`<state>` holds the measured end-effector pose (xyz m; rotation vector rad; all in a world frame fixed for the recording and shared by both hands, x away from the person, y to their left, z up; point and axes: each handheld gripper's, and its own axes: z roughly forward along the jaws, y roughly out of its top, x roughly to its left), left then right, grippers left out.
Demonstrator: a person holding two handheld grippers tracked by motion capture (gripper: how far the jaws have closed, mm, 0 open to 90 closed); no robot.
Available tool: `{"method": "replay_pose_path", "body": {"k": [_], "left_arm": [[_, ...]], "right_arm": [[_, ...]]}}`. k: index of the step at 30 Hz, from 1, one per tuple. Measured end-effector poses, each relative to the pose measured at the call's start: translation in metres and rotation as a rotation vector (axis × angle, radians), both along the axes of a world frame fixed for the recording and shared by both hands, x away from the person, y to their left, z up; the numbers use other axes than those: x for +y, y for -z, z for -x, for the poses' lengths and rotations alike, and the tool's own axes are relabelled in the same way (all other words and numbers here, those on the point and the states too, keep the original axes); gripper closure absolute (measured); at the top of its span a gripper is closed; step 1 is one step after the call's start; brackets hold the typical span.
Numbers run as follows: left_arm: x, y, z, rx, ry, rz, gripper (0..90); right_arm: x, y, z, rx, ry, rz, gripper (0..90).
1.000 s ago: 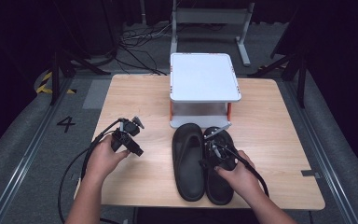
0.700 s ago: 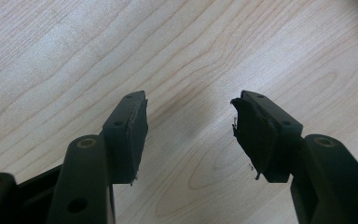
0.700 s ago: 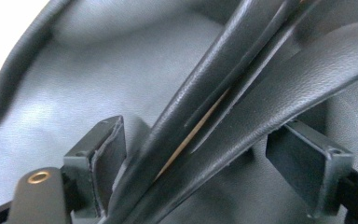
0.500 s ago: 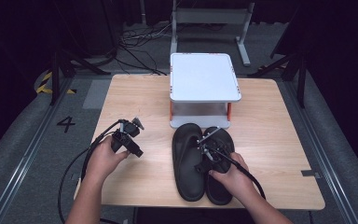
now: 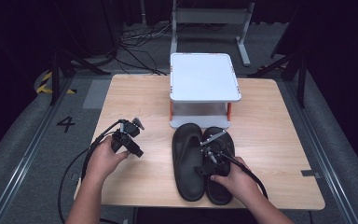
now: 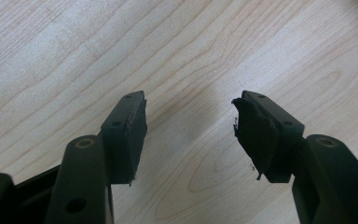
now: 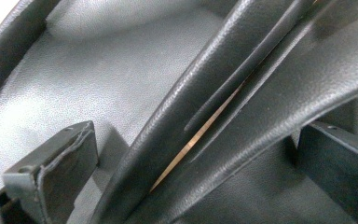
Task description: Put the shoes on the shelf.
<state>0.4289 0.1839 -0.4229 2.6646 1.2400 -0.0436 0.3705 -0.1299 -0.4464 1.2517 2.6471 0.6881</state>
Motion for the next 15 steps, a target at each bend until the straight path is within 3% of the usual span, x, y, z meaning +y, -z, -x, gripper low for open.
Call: {"method": "replay_pose_path", "body": {"k": [2,4,5,6,10,15], "left_arm": [[0.0,0.001,0.0,-0.003,-0.003,-0.003,42.8],[0.0,0.001,0.0,-0.006,0.002,-0.006,42.8],[-0.001,0.001,0.0,-0.001,-0.001,-0.001,42.7],[-0.001,0.001,0.0,0.001,-0.003,-0.002,42.5],[-0.003,0.002,0.0,0.003,0.007,-0.009,42.5],[-0.002,0.002,0.0,0.004,0.009,-0.002,42.5]], "right_arm": [[-0.001,0.001,0.002,-0.01,0.006,-0.01,0.1],[-0.001,-0.002,0.002,0.0,0.031,-0.01,8.4],[-0.001,-0.006,0.002,0.003,0.047,-0.014,21.5],[-0.001,-0.015,0.002,0.021,0.046,-0.031,41.0],[0.004,-0.018,0.003,0.018,0.036,-0.004,45.8],[0.005,-0.02,0.003,0.019,0.039,-0.007,65.4]]}}
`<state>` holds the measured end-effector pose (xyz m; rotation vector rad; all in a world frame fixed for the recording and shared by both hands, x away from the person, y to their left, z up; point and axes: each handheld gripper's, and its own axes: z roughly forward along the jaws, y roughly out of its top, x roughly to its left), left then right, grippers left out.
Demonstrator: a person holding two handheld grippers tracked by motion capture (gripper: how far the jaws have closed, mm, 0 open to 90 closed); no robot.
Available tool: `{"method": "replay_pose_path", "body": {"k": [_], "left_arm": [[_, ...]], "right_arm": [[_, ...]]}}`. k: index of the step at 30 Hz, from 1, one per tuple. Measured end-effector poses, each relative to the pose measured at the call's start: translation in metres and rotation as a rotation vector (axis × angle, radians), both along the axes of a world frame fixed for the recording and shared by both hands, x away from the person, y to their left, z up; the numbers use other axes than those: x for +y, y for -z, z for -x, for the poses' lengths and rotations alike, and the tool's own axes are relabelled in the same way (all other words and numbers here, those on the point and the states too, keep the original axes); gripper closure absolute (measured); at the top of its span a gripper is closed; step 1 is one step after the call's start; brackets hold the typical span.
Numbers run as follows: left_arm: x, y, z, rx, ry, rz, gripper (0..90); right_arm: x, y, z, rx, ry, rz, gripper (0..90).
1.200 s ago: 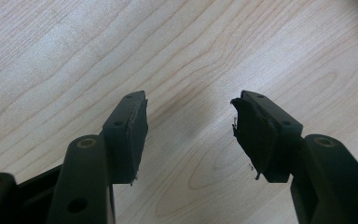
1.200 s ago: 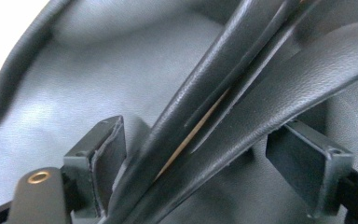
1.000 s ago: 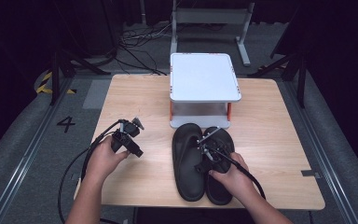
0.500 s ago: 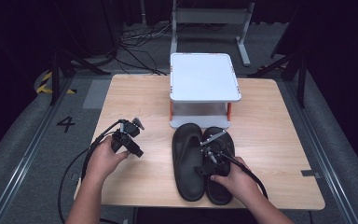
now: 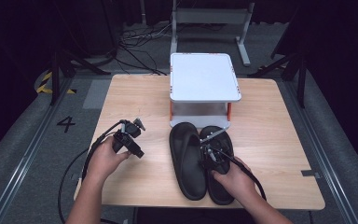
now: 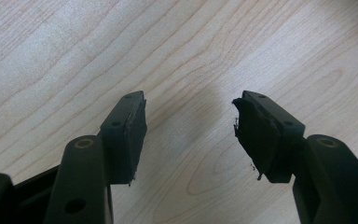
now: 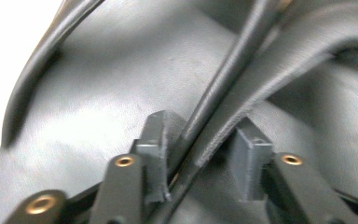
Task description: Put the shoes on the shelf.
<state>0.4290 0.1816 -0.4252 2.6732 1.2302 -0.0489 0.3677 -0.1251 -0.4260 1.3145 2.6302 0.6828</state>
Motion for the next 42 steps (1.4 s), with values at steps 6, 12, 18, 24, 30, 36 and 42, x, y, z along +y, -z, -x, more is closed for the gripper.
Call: {"method": "replay_pose_path", "body": {"k": [6,12,18,24,30,36,42], "left_arm": [[0.002,-0.001,0.0,-0.003,0.003,0.0,42.5],[0.003,-0.002,0.0,-0.007,-0.002,0.006,42.8],[0.004,-0.003,0.0,-0.015,-0.012,0.008,43.1],[0.005,-0.004,0.0,-0.009,-0.007,0.008,43.3],[0.006,-0.004,0.0,-0.008,-0.011,0.01,43.4],[0.004,-0.003,0.0,-0.008,-0.004,0.007,43.5],[0.005,-0.003,0.0,-0.005,-0.007,0.006,43.5]], "right_arm": [[-0.003,-0.002,-0.002,-0.015,-0.005,-0.001,75.4],[-0.006,-0.012,-0.004,-0.02,-0.012,-0.047,76.5],[-0.013,-0.027,-0.009,-0.038,0.015,-0.089,76.6],[-0.018,-0.04,-0.018,-0.063,0.044,-0.11,76.6],[-0.028,-0.046,-0.031,-0.082,0.1,-0.146,76.5],[-0.033,-0.051,-0.047,-0.102,0.174,-0.186,76.6],[-0.027,-0.055,-0.062,-0.119,0.216,-0.18,76.6]]}}
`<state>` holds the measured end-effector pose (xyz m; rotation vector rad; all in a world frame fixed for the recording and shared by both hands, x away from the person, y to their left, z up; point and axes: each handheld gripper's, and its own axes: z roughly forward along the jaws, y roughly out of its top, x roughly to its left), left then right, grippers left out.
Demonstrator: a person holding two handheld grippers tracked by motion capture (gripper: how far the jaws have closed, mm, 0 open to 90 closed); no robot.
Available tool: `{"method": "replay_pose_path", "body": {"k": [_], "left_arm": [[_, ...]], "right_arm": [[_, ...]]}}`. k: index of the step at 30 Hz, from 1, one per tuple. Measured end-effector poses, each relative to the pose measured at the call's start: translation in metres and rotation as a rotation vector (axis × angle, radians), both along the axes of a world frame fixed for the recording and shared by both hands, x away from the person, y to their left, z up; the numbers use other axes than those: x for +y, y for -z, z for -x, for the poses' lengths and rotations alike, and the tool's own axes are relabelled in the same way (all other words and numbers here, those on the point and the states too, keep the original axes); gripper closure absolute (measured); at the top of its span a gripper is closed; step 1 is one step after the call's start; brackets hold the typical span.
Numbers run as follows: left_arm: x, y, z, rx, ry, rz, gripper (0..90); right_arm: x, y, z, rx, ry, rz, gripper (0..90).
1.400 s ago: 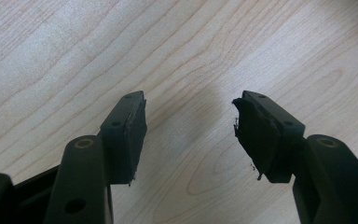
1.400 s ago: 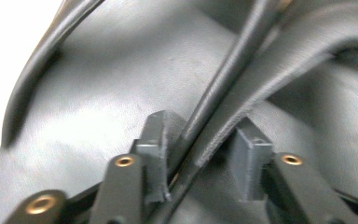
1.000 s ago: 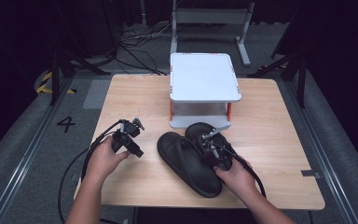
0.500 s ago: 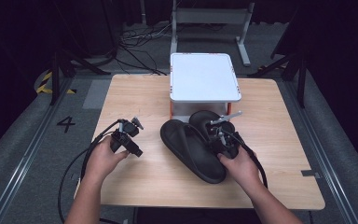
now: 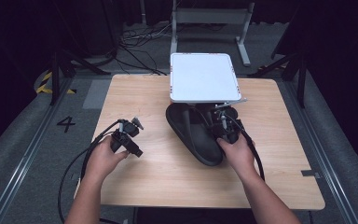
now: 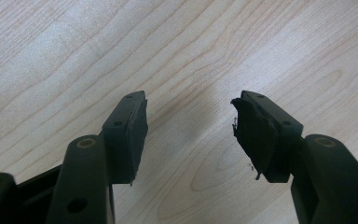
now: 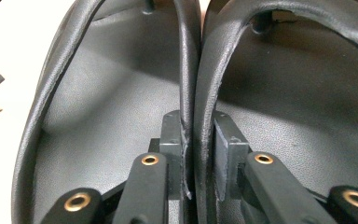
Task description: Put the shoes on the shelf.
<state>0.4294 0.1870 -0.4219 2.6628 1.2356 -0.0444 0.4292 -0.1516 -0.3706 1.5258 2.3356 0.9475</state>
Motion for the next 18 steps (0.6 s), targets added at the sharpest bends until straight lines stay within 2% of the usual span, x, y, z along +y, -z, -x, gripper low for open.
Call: {"method": "replay_pose_path", "body": {"k": [8,11,14,18], "left_arm": [[0.0,0.001,0.0,-0.001,0.005,-0.002,43.5],[-0.001,0.002,0.0,0.001,-0.002,-0.001,43.5],[0.0,0.002,-0.001,0.006,0.001,-0.001,43.5],[-0.001,0.003,0.0,0.005,0.006,0.002,43.5]], "right_arm": [[-0.001,0.004,-0.015,-0.009,0.084,-0.038,76.6],[0.0,0.003,-0.017,-0.012,0.109,-0.038,76.7],[0.001,0.002,-0.019,-0.041,0.128,-0.012,76.6],[-0.003,0.0,-0.021,-0.05,0.152,-0.038,76.5]]}}
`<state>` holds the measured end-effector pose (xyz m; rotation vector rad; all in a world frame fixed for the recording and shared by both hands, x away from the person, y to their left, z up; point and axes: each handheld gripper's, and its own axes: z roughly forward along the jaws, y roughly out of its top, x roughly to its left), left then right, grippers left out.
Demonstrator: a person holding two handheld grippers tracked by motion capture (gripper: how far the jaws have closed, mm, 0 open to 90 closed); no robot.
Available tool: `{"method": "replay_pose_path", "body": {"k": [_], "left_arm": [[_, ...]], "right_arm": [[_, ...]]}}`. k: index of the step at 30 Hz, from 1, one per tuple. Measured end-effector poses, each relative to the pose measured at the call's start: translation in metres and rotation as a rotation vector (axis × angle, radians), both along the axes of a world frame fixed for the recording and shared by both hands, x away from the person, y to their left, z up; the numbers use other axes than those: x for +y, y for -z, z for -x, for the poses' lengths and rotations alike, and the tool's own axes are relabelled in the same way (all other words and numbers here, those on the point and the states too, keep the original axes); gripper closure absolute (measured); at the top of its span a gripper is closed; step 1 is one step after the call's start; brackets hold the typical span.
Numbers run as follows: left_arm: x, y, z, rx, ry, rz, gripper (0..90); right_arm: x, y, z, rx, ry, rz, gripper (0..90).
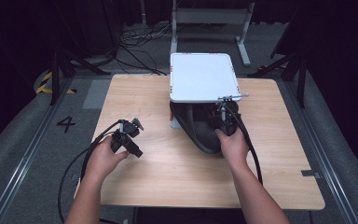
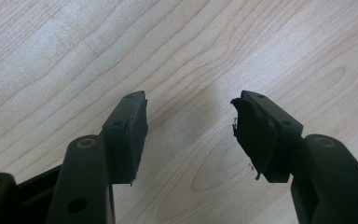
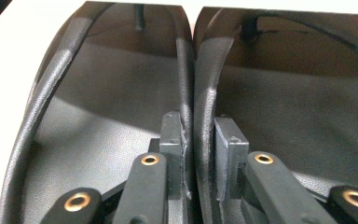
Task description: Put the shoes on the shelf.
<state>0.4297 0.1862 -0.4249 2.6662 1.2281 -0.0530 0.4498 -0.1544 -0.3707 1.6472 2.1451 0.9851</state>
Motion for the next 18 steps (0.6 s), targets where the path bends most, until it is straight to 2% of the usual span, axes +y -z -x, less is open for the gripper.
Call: {"method": "replay_pose_path", "body": {"k": [3,5,8,10,16,18], "left_arm": [[0.0,0.0,0.0,0.002,-0.004,-0.002,43.5],[0.001,0.0,0.0,0.0,0.0,-0.006,43.6],[0.0,0.001,0.0,0.004,-0.007,-0.003,43.6],[-0.001,0.001,0.0,0.0,0.005,-0.017,43.6],[-0.002,0.003,0.0,0.014,0.005,-0.006,43.6],[-0.003,0.004,-0.001,0.013,0.008,-0.019,43.6]], "right_arm": [[-0.001,-0.002,0.001,-0.01,0.009,-0.009,76.7],[-0.002,-0.004,0.002,-0.031,0.023,0.003,76.7],[-0.002,-0.004,-0.003,-0.027,0.032,-0.024,76.6],[0.001,-0.003,-0.009,-0.022,0.042,-0.019,76.6],[0.012,0.003,-0.023,-0.01,0.082,0.002,76.5],[0.013,0.005,-0.027,-0.007,0.099,-0.011,76.5]]}}
